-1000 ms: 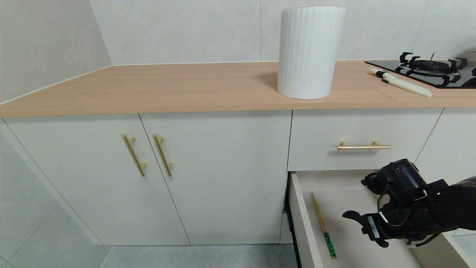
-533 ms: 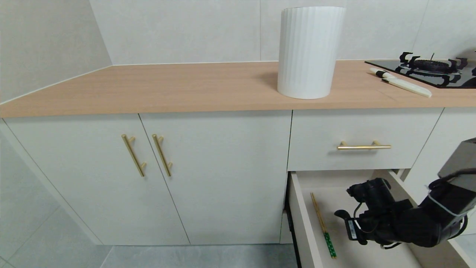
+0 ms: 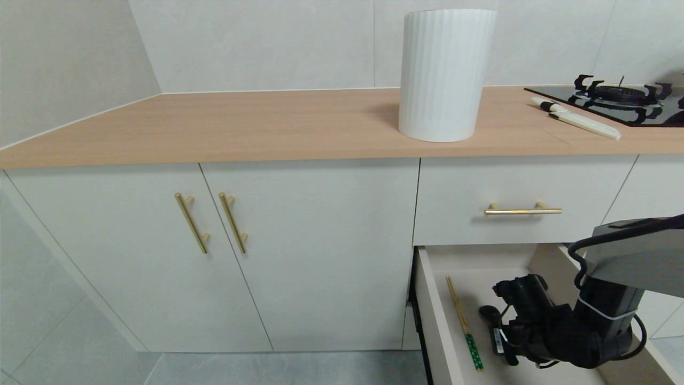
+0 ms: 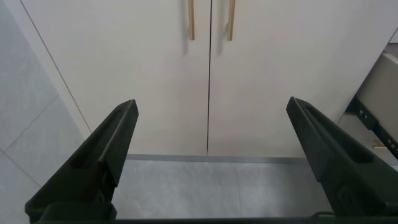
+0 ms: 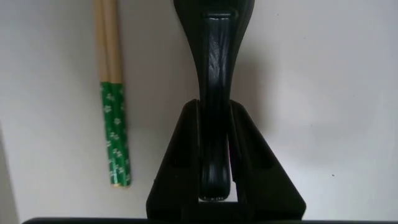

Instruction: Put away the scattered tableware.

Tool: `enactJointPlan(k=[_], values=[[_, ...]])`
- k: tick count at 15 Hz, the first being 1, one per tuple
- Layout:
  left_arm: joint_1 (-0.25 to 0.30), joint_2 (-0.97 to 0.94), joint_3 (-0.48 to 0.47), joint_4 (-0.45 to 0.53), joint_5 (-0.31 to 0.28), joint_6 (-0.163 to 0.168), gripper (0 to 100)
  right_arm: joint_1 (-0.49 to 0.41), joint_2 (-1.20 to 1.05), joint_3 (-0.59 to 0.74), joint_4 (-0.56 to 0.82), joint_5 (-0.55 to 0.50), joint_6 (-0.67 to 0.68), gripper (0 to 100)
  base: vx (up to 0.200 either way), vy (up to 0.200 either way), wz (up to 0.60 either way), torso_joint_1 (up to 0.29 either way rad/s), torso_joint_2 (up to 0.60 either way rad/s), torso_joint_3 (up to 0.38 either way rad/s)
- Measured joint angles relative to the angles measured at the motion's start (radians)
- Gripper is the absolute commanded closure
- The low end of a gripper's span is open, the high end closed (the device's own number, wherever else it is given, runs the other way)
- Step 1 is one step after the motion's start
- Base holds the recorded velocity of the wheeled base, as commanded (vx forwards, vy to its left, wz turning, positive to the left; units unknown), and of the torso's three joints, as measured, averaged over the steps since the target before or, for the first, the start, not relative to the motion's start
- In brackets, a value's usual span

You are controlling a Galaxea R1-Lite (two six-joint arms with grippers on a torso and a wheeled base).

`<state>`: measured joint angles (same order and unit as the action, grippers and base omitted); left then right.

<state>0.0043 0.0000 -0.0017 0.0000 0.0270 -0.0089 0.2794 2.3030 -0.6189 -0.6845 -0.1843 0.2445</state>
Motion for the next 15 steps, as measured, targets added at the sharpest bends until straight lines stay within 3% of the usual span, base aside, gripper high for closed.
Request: enactJointPlan(k=[1, 2, 7, 11, 13, 15], values=[[0.000, 0.000, 0.000, 0.000, 0.000, 0.000, 0, -0.001, 0.005, -0.001, -0.001, 0.000, 0.000, 100, 0.000, 0.000, 0.00, 0.000, 0.00, 0.000], [0.000, 0.000, 0.000, 0.000, 0.000, 0.000, 0, -0.001, 0.007, -0.001, -0.008, 0.000, 0.000, 0, 0.000, 0.000, 0.00, 0.000, 0.00, 0.000], [0.000, 0.000, 0.000, 0.000, 0.000, 0.000, 0, -0.002, -0.008, 0.011, -0.034, 0.000, 0.003, 0, 0.000, 0.000, 0.00, 0.000, 0.00, 0.000], [0.000, 0.000, 0.000, 0.000, 0.000, 0.000, 0, -0.019, -0.165, 0.051, -0.013, -0.011, -0.003, 0, 0.000, 0.000, 0.00, 0.000, 0.00, 0.000], [0.000, 0.000, 0.000, 0.000, 0.000, 0.000, 0, -0.035, -0.319, 0.064, 0.089, -0.001, -0.005, 0, 0.000, 0.000, 0.00, 0.000, 0.00, 0.000], [0.000, 0.000, 0.000, 0.000, 0.000, 0.000, 0, -0.047, -0.497, 0.055, 0.280, 0.033, -0.006, 0, 0.000, 0.000, 0.00, 0.000, 0.00, 0.000]])
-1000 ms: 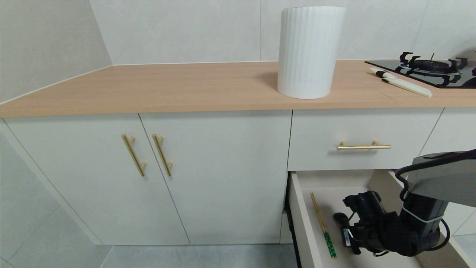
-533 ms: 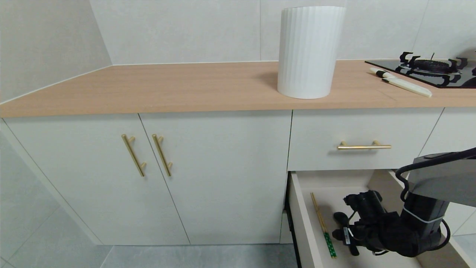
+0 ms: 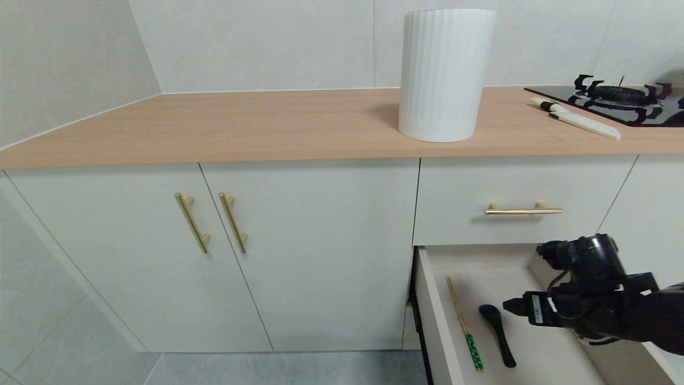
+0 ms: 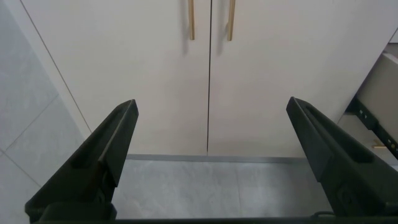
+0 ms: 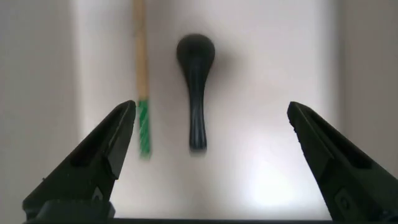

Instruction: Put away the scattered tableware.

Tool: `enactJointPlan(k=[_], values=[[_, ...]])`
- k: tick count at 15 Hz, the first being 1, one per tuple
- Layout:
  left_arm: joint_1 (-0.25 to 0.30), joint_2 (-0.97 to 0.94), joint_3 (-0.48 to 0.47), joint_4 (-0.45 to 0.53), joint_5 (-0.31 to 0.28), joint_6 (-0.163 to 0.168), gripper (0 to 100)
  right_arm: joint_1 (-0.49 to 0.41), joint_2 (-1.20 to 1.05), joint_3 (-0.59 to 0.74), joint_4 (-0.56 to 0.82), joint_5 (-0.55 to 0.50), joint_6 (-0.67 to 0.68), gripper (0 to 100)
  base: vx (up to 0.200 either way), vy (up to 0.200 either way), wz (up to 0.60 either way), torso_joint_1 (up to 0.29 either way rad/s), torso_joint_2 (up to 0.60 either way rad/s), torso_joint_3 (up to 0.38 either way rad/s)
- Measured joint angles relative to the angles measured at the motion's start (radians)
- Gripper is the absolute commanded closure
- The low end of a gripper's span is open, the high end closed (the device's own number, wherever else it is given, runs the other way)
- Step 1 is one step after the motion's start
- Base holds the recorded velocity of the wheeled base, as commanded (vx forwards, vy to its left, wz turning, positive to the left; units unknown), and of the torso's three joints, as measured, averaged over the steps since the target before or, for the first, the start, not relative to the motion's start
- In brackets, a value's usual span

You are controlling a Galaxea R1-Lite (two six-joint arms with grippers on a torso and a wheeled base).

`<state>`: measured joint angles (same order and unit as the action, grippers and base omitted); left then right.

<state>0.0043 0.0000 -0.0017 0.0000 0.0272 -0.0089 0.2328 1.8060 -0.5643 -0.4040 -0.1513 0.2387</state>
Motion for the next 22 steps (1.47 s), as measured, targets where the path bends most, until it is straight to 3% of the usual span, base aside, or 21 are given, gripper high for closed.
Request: enactJointPlan(k=[2, 4, 10, 19, 22], values=[[0.000, 0.000, 0.000, 0.000, 0.000, 0.000, 0, -0.004, -0.161, -0.036, 0.237, 0.023, -0.001, 0, 0.000, 0.000, 0.00, 0.000, 0.00, 0.000], [0.000, 0.000, 0.000, 0.000, 0.000, -0.001, 0, 0.003, -0.284, -0.073, 0.369, 0.030, -0.001, 0, 0.000, 0.000, 0.00, 0.000, 0.00, 0.000], [0.000, 0.000, 0.000, 0.000, 0.000, 0.003, 0, 0.047, -0.394, -0.063, 0.402, 0.026, 0.001, 0, 0.000, 0.000, 0.00, 0.000, 0.00, 0.000], [0.000, 0.000, 0.000, 0.000, 0.000, 0.000, 0, 0.091, -0.410, -0.048, 0.484, 0.025, -0.001, 0, -0.200, 0.000, 0.00, 0.004, 0.00, 0.001], [0.000, 0.000, 0.000, 0.000, 0.000, 0.000, 0, 0.114, -0.418, -0.053, 0.572, 0.028, -0.003, 0, 0.000, 0.000, 0.00, 0.000, 0.00, 0.000]])
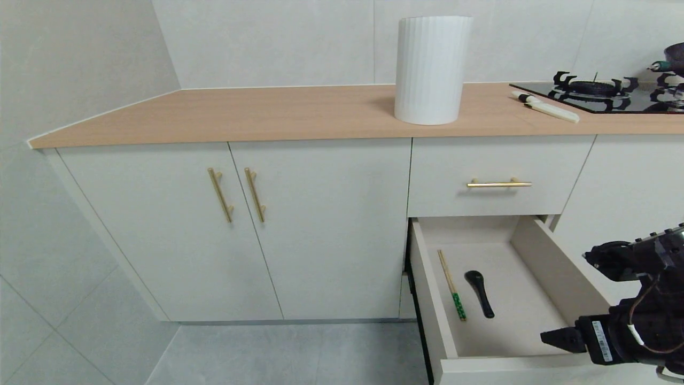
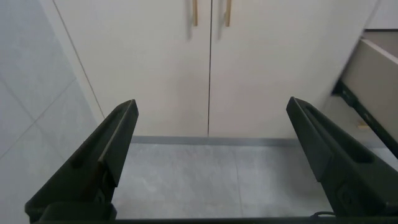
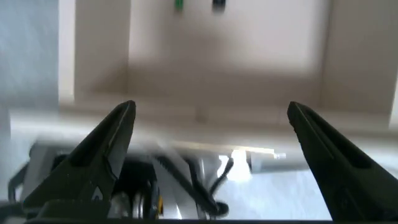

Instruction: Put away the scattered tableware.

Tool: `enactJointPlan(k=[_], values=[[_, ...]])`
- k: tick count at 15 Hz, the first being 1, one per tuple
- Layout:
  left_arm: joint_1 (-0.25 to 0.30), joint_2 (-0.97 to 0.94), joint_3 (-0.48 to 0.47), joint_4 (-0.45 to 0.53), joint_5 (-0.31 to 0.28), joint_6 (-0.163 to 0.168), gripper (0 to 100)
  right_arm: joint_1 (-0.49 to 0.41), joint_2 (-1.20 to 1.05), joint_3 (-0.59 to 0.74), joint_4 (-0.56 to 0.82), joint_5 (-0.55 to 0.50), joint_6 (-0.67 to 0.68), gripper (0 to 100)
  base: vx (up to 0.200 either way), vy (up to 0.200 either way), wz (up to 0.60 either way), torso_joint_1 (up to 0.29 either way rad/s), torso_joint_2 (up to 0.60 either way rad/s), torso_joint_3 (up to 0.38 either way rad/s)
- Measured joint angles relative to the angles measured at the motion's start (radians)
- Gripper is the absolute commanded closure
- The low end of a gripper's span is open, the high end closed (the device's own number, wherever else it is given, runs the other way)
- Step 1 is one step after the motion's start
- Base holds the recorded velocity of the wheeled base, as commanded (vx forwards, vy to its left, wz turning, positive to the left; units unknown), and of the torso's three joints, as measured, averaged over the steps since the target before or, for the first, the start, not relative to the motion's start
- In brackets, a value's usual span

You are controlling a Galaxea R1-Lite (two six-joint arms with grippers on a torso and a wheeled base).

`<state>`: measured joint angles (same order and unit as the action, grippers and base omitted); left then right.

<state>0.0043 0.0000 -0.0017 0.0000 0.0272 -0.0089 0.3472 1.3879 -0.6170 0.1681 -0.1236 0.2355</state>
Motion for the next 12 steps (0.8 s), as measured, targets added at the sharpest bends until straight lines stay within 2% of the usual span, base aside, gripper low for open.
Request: enactJointPlan(k=[4, 8, 12], values=[[0.000, 0.000, 0.000, 0.000, 0.000, 0.000, 0, 0.047, -0.033, -0.066, 0.266, 0.019, -0.035, 0, 0.000, 0.000, 0.00, 0.000, 0.00, 0.000], [-0.001, 0.000, 0.000, 0.000, 0.000, 0.000, 0, 0.054, 0.009, -0.073, 0.292, 0.055, -0.071, 0, 0.000, 0.000, 0.00, 0.000, 0.00, 0.000], [0.000, 0.000, 0.000, 0.000, 0.000, 0.000, 0, 0.054, 0.156, -0.069, 0.282, 0.057, -0.069, 0, 0.000, 0.000, 0.00, 0.000, 0.00, 0.000]])
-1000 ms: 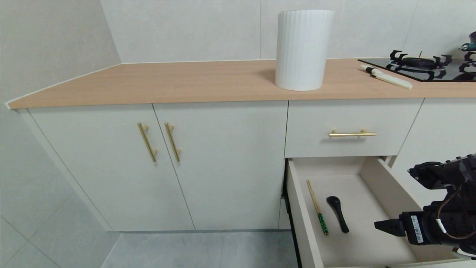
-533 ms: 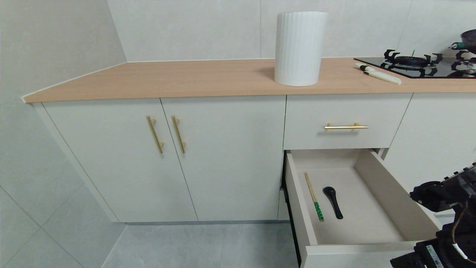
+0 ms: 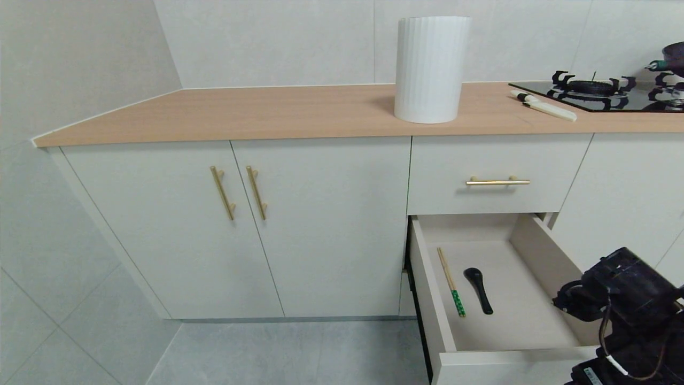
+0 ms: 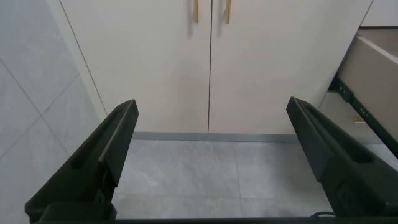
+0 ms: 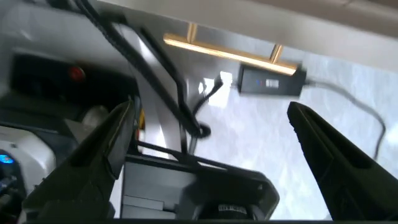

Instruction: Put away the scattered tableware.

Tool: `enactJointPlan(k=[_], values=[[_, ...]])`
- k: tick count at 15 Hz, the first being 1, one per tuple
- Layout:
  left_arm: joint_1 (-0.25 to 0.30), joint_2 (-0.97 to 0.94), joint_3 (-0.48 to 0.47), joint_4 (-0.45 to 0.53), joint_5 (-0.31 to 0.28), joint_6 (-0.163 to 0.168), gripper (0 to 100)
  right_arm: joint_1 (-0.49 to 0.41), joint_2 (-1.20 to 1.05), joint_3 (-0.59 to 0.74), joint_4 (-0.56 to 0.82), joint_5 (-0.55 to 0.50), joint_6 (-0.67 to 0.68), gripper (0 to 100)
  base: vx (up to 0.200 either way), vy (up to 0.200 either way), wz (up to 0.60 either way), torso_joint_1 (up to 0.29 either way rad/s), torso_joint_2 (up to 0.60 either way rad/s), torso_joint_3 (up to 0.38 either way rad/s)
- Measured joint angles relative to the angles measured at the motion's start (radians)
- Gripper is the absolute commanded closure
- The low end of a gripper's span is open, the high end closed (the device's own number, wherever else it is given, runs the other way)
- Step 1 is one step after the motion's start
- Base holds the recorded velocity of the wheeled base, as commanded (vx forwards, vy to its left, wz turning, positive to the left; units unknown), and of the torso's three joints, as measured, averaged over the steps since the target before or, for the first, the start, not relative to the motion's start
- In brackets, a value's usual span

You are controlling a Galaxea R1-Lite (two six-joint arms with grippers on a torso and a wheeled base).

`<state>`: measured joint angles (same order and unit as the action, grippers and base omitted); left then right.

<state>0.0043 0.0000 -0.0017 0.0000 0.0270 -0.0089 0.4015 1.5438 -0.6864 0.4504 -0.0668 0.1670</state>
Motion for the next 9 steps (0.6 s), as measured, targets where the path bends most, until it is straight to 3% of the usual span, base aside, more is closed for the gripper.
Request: enactJointPlan(k=[9], values=[[0.000, 0.000, 0.000, 0.000, 0.000, 0.000, 0, -0.011, 0.075, 0.018, -0.257, -0.081, 0.058, 0, 0.000, 0.000, 0.00, 0.000, 0.00, 0.000]])
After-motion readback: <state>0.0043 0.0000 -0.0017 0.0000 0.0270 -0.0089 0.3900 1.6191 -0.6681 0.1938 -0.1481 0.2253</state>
